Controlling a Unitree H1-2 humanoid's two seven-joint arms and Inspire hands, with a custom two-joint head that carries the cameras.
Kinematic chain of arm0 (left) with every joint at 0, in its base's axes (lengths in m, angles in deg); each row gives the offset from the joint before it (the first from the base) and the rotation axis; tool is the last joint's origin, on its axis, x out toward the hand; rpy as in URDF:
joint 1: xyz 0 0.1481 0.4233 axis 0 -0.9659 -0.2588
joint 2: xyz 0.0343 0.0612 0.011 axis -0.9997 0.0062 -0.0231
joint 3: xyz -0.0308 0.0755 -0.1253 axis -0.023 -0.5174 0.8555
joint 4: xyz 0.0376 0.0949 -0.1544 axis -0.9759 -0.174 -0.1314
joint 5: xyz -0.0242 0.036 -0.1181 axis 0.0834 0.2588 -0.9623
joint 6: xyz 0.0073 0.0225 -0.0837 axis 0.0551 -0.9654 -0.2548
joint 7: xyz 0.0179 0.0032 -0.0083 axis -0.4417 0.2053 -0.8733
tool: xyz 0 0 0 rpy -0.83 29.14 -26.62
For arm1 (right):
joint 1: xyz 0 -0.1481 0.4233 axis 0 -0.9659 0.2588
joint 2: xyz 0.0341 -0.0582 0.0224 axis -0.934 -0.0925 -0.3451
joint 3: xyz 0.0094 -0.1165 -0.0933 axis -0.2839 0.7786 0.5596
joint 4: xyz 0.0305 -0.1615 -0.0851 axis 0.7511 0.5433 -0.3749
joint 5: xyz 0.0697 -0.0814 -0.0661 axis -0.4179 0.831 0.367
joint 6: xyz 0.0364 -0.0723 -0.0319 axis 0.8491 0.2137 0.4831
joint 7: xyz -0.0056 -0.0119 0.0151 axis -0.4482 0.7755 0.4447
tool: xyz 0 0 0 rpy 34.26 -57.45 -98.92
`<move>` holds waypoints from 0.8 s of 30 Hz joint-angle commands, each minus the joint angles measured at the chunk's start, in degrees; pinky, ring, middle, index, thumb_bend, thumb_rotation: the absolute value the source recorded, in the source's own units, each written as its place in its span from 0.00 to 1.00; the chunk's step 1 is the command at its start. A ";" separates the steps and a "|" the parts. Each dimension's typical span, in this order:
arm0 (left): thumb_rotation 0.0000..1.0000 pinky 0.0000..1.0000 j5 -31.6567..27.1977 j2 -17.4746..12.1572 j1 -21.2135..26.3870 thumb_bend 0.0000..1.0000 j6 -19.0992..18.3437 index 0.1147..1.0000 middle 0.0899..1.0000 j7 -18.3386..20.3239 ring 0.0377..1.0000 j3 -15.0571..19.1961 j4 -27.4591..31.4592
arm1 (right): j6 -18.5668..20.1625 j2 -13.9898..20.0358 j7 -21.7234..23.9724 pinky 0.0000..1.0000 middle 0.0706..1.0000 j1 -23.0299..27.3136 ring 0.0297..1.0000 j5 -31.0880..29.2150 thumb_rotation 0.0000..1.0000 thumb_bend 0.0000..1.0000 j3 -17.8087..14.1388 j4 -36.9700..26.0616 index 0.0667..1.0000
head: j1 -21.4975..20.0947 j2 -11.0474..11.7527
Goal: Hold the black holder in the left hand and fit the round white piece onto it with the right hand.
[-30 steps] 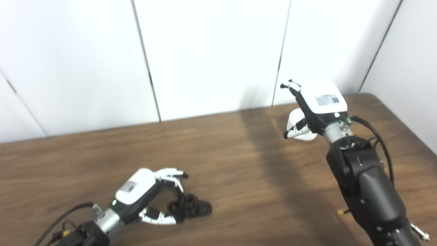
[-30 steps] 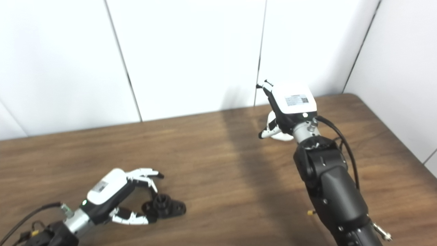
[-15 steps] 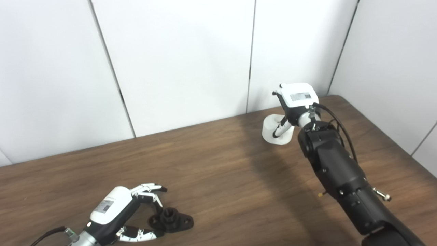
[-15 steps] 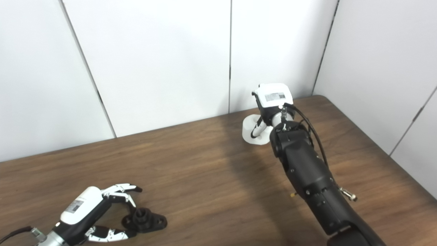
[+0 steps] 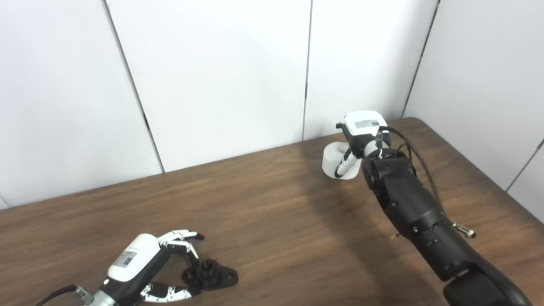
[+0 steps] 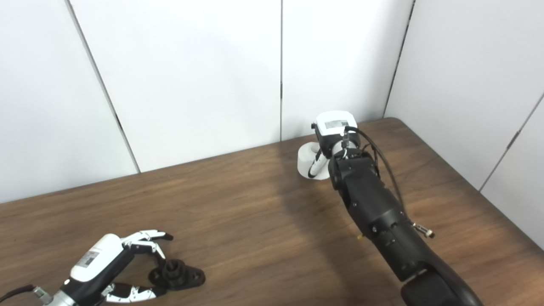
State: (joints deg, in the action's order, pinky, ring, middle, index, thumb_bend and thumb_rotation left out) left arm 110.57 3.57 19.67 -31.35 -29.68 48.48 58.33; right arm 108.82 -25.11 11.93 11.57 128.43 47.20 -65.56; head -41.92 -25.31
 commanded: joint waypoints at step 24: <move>0.06 0.67 0.79 -3.36 -4.54 0.52 -0.95 0.42 0.82 6.74 0.85 -2.54 -2.21 | 1.51 3.48 -7.07 0.80 0.86 1.24 0.84 -6.32 0.23 0.78 1.82 6.67 0.60 | 1.13 -1.33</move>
State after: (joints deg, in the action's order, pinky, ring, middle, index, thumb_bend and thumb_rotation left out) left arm 109.29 2.79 19.25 -31.34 -29.53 48.10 58.52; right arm 109.45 -23.81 6.37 11.36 122.49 49.26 -59.06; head -40.87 -26.46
